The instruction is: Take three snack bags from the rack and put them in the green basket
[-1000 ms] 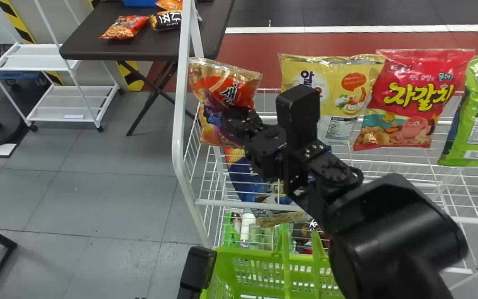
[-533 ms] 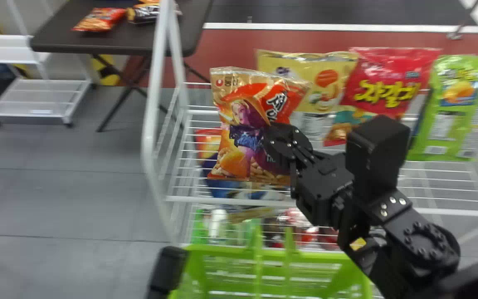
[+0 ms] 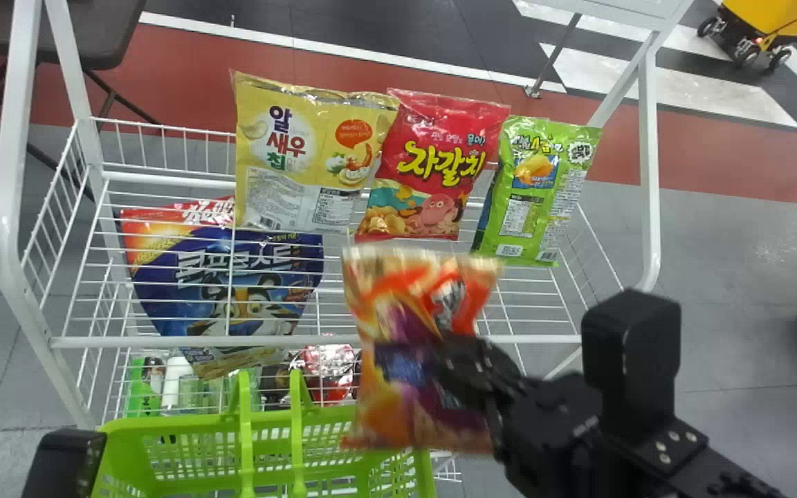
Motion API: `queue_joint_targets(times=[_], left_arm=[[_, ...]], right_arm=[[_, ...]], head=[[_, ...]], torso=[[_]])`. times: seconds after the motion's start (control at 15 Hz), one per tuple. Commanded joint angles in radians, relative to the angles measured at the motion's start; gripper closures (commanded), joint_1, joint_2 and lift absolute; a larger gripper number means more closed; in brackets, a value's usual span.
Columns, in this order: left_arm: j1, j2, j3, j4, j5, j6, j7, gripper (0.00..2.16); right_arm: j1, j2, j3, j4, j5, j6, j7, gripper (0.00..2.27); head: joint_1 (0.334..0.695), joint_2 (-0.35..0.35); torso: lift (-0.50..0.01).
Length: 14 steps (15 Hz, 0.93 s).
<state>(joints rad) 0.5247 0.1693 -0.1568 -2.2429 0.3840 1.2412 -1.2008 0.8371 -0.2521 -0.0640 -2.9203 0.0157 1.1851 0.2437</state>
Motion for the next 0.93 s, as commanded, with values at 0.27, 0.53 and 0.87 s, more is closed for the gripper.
queue_joint_targets(times=[0.27,0.53,0.87], left_arm=[[-0.012,-0.013,-0.004,0.005,-0.007,-0.009,0.007,1.93],[-0.014,-0.011,-0.006,0.005,-0.007,-0.009,0.007,1.93],[-0.009,-0.010,-0.012,-0.003,-0.007,-0.005,0.006,1.93]], right_arm=[[0.023,0.016,0.024,-0.018,-0.117,0.287,0.120,2.16],[-0.004,0.034,0.113,0.003,-0.158,0.293,0.155,2.16],[-0.105,0.037,0.158,0.125,-0.126,0.339,0.108,0.00]], head=[[0.695,-0.350],[0.695,-0.350],[0.695,-0.350]], torso=[[-0.015],[-0.015],[-0.015]])
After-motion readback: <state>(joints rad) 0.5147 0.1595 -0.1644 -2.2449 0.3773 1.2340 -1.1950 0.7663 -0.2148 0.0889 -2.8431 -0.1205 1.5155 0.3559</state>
